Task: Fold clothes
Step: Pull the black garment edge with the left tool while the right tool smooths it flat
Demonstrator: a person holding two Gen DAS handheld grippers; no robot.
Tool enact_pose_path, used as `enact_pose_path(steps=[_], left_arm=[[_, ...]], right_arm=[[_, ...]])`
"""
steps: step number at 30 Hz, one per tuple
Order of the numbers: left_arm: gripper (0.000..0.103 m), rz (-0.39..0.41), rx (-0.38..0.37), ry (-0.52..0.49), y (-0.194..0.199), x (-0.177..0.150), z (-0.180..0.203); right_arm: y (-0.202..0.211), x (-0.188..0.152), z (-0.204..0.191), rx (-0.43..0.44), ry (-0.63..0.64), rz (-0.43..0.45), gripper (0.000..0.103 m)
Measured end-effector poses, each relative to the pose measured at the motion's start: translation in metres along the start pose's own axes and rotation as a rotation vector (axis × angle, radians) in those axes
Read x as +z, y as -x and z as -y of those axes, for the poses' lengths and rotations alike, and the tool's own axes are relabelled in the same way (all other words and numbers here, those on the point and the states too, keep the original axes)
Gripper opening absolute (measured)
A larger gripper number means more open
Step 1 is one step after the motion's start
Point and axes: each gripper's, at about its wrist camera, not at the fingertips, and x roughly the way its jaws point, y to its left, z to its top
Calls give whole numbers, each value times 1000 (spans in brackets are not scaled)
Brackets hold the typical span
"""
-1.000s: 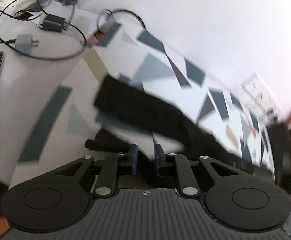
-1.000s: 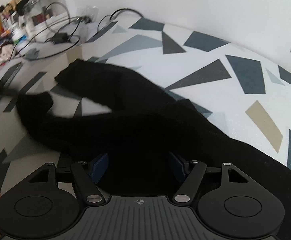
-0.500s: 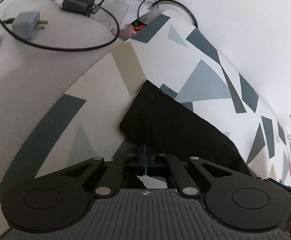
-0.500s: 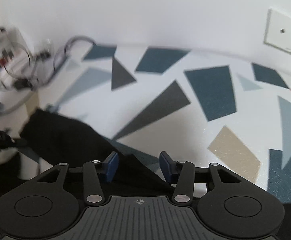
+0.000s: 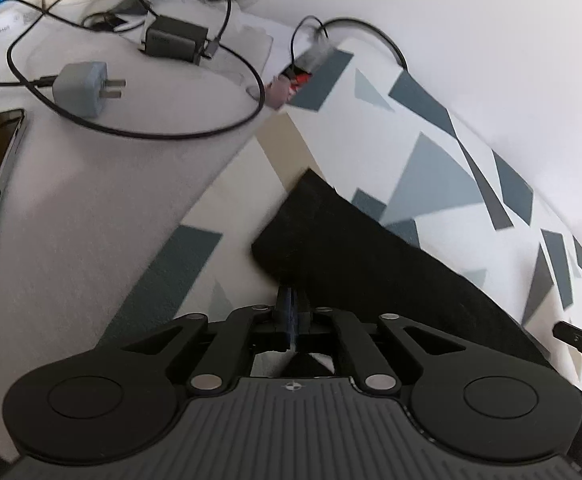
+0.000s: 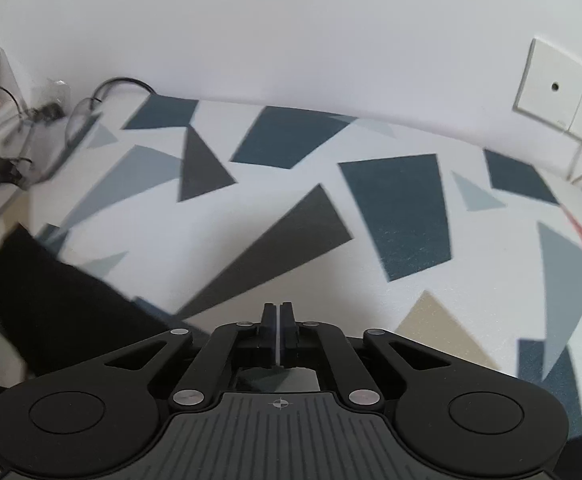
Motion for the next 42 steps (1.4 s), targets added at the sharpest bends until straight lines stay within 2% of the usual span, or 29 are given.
enact_pose_path(steps=[3,5,6,7,10,13,14,16,17,18,19,20,22,27,28,30,35,36,39,40,42], left_arm=[[13,11,-24,-23,22,-5,-4],[26,-12,-31,-9,37,-13,-9],[41,-33,-36,22,42,-19,-12],[50,-54,-41,53,48,-24,-16],[50,-76,-46,205,64,-44,-29],[50,-112,-146,318,62,-58,-34],[50,-123,-167,339,58,-62,-33],[50,-128,-159,330,46,-64,-24],[50,-111,-152,310,40,-65,-18],[44,-94,-139,287,35,-65,-12],[10,-82,-125,265,30,-65,-6],[6,-75,-117,249,28,-63,0],[6,-52,-118,220,32,-57,11],[6,237,-192,100,95,-38,25],[6,262,-186,86,101,-38,25],[7,255,-153,77,101,-41,20],[7,122,-89,179,64,-58,-7],[7,115,-89,185,62,-59,-9],[6,128,-113,173,66,-61,-7],[6,140,-120,156,69,-60,-5],[6,183,-140,103,78,-51,7]], right_arm=[[5,0,3,1,-35,28,19],[20,-12,3,8,-46,49,22],[26,-18,3,9,-49,50,24],[33,-25,3,9,-51,48,25],[50,-46,6,7,-61,36,25],[62,-65,8,16,-62,15,26],[66,-71,8,20,-60,6,27],[70,-82,8,11,-47,-9,33],[71,-86,8,5,-43,-17,34],[71,-90,7,-2,-40,-25,36],[71,-94,7,-6,-40,-36,44],[70,-98,8,1,-51,-53,47],[73,-104,6,4,-49,-48,48],[76,-110,1,-10,-2,-48,53],[77,-111,1,-8,-1,-50,55],[78,-114,2,3,-11,-52,56],[78,-119,0,0,5,-54,59],[78,-118,-2,-7,22,-61,60],[80,-117,-9,-17,67,-72,63],[80,-118,-11,-14,76,-72,68],[79,-120,-13,-20,86,-81,70]])
